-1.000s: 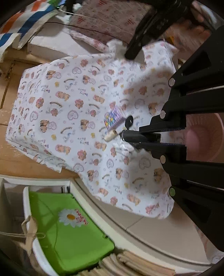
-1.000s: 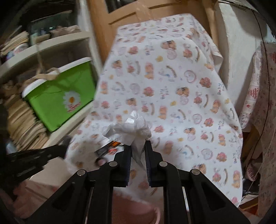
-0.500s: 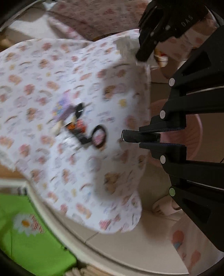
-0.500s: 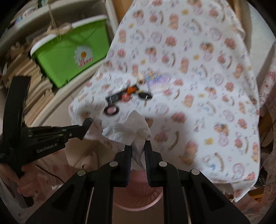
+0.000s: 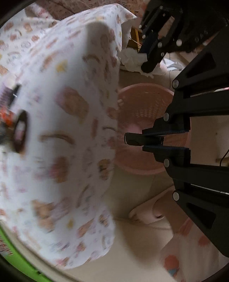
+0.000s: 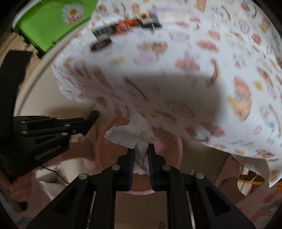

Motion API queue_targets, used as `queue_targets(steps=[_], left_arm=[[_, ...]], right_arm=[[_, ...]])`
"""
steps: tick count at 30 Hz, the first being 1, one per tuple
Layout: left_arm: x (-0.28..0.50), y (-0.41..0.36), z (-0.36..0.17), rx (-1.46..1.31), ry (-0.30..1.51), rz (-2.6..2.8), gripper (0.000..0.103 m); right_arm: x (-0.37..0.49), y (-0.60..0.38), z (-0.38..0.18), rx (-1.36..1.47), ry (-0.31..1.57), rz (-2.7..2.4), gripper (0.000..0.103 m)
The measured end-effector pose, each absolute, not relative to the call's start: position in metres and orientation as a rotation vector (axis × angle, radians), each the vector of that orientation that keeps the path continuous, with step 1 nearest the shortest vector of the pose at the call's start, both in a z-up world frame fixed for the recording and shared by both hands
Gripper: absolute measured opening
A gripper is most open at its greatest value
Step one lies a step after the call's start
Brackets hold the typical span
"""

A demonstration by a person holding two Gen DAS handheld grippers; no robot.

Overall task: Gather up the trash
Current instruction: 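Carry the tissue down to the pink basket while the left tool carries its item there, then open the right tool over the basket while the left tool opens too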

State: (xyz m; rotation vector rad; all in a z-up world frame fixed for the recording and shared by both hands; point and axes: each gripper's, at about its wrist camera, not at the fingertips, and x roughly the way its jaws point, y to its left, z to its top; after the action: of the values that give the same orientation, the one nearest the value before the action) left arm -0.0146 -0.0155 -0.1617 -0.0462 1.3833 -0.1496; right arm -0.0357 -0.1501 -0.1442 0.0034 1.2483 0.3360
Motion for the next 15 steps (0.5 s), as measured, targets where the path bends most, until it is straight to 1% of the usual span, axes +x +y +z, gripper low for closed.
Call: queue_targets(steps=[7, 13, 14, 15], left_arm=[[-0.010, -0.016, -0.192, -0.004, 1.436, -0.112, 0.011], [-0.010, -0.015, -0.209, 0.004, 1.487, -0.118, 0.013], [-0.010, -0.016, -0.207, 0.002, 1.486, -0.118, 0.013], [-0.011, -0.016, -0.206, -0.001, 1.483, -0.120, 0.014]], right_arm=[[-0.024, -0.141, -0.185, -0.062, 1.314, 0.301, 0.016], [-0.023, -0.139, -0.195, -0.087, 1.332, 0.292, 0.016], [-0.023, -0.138, -0.195, -0.088, 1.334, 0.293, 0.017], [-0.025, -0.140, -0.195, -0.086, 1.335, 0.293, 0.021]])
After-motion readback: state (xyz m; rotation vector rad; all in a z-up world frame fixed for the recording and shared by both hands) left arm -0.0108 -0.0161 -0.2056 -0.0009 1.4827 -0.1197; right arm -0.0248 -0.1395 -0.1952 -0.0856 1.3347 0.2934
